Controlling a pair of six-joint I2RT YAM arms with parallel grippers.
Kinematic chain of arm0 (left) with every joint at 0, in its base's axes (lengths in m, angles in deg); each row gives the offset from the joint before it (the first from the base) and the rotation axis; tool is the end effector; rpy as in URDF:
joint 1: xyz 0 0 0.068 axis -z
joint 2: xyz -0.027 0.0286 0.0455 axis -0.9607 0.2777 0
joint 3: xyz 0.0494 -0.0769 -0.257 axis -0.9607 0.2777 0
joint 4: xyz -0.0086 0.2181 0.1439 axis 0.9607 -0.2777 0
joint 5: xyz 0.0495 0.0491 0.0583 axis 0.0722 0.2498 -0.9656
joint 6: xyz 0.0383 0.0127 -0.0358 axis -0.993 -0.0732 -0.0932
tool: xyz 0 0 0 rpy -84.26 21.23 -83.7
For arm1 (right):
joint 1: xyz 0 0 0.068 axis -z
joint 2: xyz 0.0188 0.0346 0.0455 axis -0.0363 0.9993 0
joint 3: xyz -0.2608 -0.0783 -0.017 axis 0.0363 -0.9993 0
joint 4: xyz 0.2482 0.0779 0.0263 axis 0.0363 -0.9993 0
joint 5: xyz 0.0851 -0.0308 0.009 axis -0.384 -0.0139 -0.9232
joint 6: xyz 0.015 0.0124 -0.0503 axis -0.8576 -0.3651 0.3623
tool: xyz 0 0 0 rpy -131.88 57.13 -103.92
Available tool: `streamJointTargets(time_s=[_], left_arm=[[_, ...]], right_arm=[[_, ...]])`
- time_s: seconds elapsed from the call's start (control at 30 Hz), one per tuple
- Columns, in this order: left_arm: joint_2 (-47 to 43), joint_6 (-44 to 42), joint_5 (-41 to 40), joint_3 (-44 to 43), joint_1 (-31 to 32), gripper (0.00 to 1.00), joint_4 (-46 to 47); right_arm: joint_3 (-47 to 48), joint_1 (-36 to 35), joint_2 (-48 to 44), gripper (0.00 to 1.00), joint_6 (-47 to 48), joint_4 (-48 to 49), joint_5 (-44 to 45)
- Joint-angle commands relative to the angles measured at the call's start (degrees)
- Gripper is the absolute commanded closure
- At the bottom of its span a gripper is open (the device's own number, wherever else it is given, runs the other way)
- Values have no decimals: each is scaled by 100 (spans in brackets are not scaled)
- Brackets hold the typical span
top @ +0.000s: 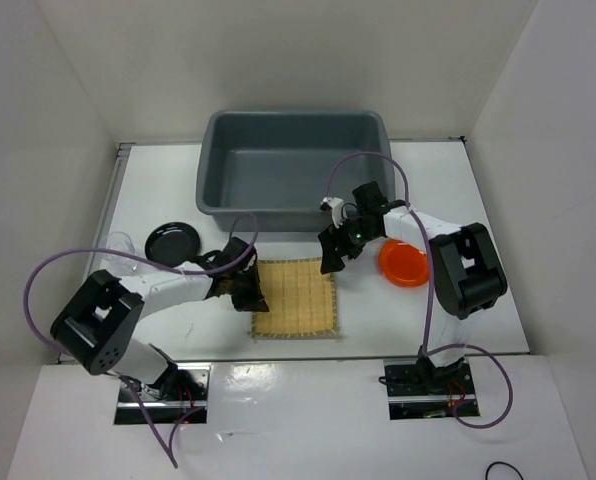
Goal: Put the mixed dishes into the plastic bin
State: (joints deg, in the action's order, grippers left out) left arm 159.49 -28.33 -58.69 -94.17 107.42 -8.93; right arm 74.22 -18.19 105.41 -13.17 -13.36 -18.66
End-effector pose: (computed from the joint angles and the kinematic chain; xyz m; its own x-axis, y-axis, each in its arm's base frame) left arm 0.2126 -0.1487 0.1535 -0.9206 -0.3501 -0.1728 -0.2219 0.8333 -0.5063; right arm 0.3128 0.1390 0.1706 -0.6364 -0.5277 -0.5626 -0.7680 0.5019 0.3979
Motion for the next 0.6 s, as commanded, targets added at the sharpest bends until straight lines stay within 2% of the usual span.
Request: streamJointTargets(time_s=[0.0,0.2,0.37,0.57], left_arm=[[231,162,-29,-180,275,100,178],[1021,232,24,-232,575,100,449],[1277,284,85,-285,689,100,556],[1541,338,253,-66,742,100,880]], right_arm=[[-139,-56,463,1,-100,-398,229],[-34,-56,631,1,14,-477,176],[-34,-56,631,1,67,-530,124],[72,-56,438,4,329,-758,545]])
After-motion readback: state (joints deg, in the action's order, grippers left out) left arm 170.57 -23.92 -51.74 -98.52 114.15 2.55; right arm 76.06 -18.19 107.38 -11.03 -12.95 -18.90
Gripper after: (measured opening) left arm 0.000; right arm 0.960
